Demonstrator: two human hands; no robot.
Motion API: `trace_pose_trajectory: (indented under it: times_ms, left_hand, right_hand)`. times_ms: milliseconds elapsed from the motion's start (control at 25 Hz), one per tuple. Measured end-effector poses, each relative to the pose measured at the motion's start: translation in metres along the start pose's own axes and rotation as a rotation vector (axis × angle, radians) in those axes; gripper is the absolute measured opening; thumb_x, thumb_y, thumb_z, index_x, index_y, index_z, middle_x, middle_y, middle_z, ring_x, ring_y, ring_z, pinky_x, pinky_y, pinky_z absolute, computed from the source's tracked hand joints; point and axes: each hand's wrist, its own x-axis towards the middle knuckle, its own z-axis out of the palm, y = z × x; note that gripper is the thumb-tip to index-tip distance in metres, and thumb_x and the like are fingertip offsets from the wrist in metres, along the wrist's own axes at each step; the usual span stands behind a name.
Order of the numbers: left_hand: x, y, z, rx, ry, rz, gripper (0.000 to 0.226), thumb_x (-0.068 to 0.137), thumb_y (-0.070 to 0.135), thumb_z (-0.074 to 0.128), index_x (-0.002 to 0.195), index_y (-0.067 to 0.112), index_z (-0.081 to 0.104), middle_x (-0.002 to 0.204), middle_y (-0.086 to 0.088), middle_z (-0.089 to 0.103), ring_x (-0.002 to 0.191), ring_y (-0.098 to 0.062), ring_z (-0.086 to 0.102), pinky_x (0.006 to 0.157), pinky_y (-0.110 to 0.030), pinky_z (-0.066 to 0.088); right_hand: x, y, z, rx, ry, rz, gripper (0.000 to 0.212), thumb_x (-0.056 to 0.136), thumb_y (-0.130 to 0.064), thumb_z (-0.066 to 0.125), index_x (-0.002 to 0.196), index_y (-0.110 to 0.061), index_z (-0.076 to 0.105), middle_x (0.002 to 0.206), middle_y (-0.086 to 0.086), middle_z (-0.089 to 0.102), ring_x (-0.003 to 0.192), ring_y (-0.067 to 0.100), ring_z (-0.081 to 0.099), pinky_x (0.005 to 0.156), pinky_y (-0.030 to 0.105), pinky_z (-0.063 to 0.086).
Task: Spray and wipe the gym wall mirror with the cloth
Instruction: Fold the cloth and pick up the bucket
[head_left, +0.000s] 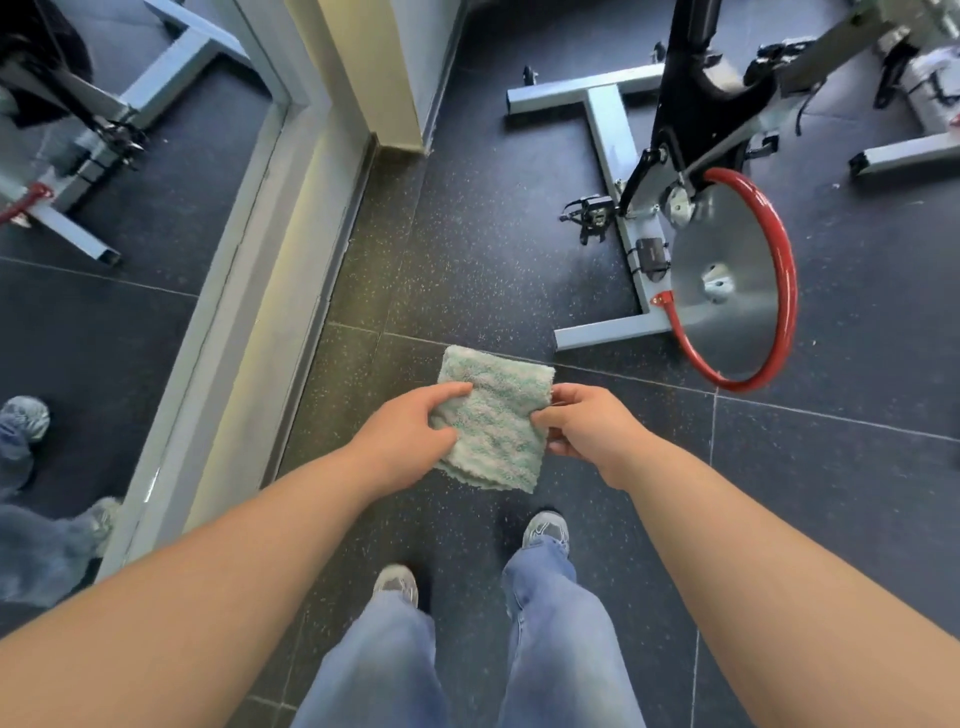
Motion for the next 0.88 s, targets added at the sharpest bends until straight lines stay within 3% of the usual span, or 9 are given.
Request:
trace_pose_trajectory:
  times_ms: [80, 200, 320, 440, 520, 600, 720, 800, 880]
  left_hand:
    - [-0.016, -0.017, 0.000, 0.047, -0.056, 0.055, 0.061, 0.090, 0.009, 0.050, 0.137, 0.047, 0.045, 0.078, 0.000, 0.062, 0.048, -0.012, 0.036, 0.048, -0.026, 0.034]
    - [-0.036, -0.038, 0.003, 0.099, -0.111, 0.109, 0.060, 0.090, 0.009, 0.050, 0.137, 0.047, 0.044, 0.067, 0.004, 0.057, 0.044, -0.010, 0.034, 0.045, -0.024, 0.031]
    - [-0.062, -0.063, 0.004, 0.157, -0.170, 0.139, 0.059, 0.091, 0.010, 0.050, 0.136, 0.047, 0.046, 0.077, 0.006, 0.063, 0.048, -0.013, 0.037, 0.044, -0.026, 0.032]
    - [-0.096, -0.083, 0.016, 0.221, -0.239, 0.165, 0.059, 0.091, 0.009, 0.048, 0.137, 0.046, 0.046, 0.084, 0.007, 0.062, 0.049, -0.014, 0.039, 0.046, -0.027, 0.035]
    - [-0.111, -0.091, 0.029, 0.250, -0.267, 0.175, 0.059, 0.091, 0.009, 0.048, 0.138, 0.044, 0.046, 0.072, 0.008, 0.057, 0.047, -0.013, 0.037, 0.044, -0.025, 0.033]
    - [-0.126, -0.092, 0.048, 0.271, -0.281, 0.196, 0.060, 0.090, 0.009, 0.048, 0.139, 0.043, 0.046, 0.064, 0.007, 0.053, 0.045, -0.012, 0.034, 0.043, -0.023, 0.032]
    - [-0.149, -0.089, 0.081, 0.273, -0.273, 0.208, 0.062, 0.089, 0.007, 0.046, 0.140, 0.043, 0.044, 0.064, 0.006, 0.052, 0.043, -0.010, 0.034, 0.042, -0.022, 0.031]
    - [-0.171, -0.088, 0.111, 0.303, -0.279, 0.224, 0.063, 0.089, 0.006, 0.045, 0.141, 0.043, 0.043, 0.085, 0.001, 0.063, 0.041, -0.008, 0.036, 0.042, -0.021, 0.033]
    - [-0.191, -0.092, 0.145, 0.357, -0.264, 0.249, 0.063, 0.089, 0.005, 0.046, 0.138, 0.046, 0.045, 0.129, -0.003, 0.059, 0.043, -0.007, 0.042, 0.042, -0.020, 0.035]
  right_hand:
    - [-0.022, 0.021, 0.019, 0.066, 0.065, -0.024, 0.018, 0.089, -0.003, 0.063, 0.095, -0.020, 0.069, 0.088, 0.000, 0.068, 0.069, 0.012, 0.054, 0.068, 0.025, 0.052]
    - [-0.043, 0.051, 0.045, 0.100, 0.109, -0.017, 0.019, 0.089, -0.004, 0.064, 0.093, -0.023, 0.068, 0.099, 0.004, 0.072, 0.081, 0.016, 0.060, 0.078, 0.030, 0.054]
    - [-0.070, 0.088, 0.078, 0.153, 0.142, -0.035, 0.021, 0.090, -0.005, 0.064, 0.090, -0.026, 0.065, 0.095, 0.003, 0.071, 0.083, 0.017, 0.061, 0.086, 0.035, 0.053]
    - [-0.110, 0.125, 0.107, 0.235, 0.171, -0.021, 0.024, 0.090, -0.003, 0.064, 0.086, -0.026, 0.062, 0.088, 0.000, 0.067, 0.079, 0.016, 0.058, 0.081, 0.032, 0.051]
    - [-0.127, 0.146, 0.111, 0.271, 0.186, -0.022, 0.023, 0.090, -0.002, 0.064, 0.086, -0.025, 0.062, 0.088, 0.001, 0.066, 0.081, 0.017, 0.057, 0.074, 0.028, 0.050]
    - [-0.142, 0.167, 0.107, 0.278, 0.213, -0.017, 0.019, 0.090, -0.003, 0.064, 0.089, -0.022, 0.065, 0.092, 0.003, 0.068, 0.081, 0.017, 0.057, 0.070, 0.026, 0.049]
    - [-0.160, 0.206, 0.100, 0.314, 0.227, -0.025, 0.015, 0.091, -0.013, 0.064, 0.105, -0.016, 0.068, 0.103, 0.005, 0.072, 0.087, 0.020, 0.067, 0.082, 0.031, 0.052]
    - [-0.177, 0.237, 0.096, 0.383, 0.226, -0.040, 0.015, 0.092, -0.021, 0.064, 0.106, -0.016, 0.068, 0.102, 0.003, 0.074, 0.093, 0.021, 0.071, 0.088, 0.034, 0.055]
    - [-0.195, 0.274, 0.090, 0.432, 0.226, -0.045, 0.016, 0.093, -0.028, 0.064, 0.101, -0.016, 0.068, 0.099, 0.002, 0.075, 0.089, 0.018, 0.071, 0.084, 0.031, 0.056]
